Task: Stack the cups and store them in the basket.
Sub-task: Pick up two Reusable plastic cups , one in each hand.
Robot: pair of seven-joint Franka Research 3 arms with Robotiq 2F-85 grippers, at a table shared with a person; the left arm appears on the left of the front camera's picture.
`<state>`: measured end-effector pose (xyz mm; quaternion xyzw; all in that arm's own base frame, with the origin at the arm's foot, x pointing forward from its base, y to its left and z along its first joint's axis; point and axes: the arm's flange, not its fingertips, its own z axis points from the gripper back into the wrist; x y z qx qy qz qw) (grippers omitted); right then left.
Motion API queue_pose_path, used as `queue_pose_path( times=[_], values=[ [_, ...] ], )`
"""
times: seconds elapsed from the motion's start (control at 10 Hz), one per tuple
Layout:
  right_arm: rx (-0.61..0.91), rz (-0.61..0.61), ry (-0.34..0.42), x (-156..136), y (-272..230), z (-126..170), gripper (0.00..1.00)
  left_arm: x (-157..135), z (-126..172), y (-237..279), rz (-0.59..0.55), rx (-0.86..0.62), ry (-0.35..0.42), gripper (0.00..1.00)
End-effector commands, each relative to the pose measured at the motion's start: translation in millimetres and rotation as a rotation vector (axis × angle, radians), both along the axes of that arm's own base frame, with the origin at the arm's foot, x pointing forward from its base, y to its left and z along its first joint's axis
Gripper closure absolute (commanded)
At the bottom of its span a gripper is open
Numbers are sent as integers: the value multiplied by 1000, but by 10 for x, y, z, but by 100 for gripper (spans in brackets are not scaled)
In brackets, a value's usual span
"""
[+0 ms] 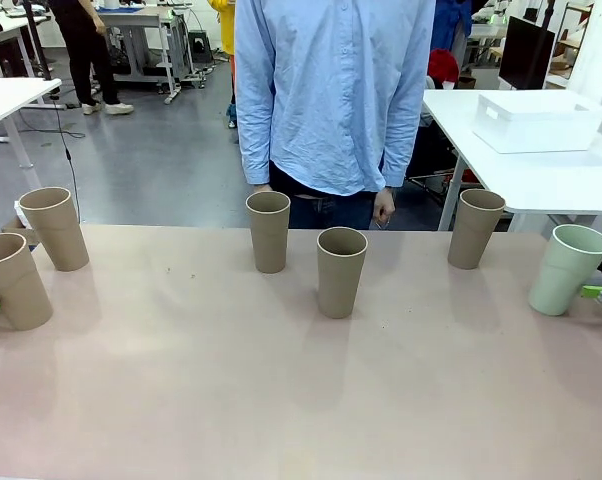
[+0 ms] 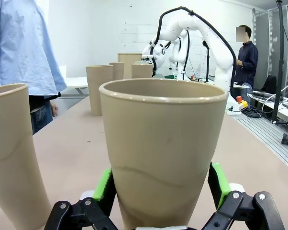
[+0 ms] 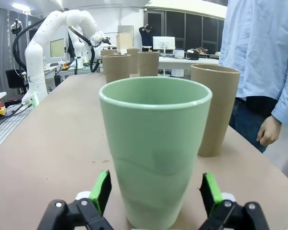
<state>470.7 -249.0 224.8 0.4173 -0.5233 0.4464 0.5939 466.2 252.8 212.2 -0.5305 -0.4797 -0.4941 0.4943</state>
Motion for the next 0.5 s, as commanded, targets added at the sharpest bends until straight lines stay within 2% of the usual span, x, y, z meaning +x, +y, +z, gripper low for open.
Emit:
queue_pose_path(
  times=[0.0,0.4],
  values=[
    [12,31,36,7,142,4,0,-70,34,-87,24,-20,-42,0],
    [17,78,68,53,312,5,0,-55,-12,-192,15,-39,-26,0]
  ],
)
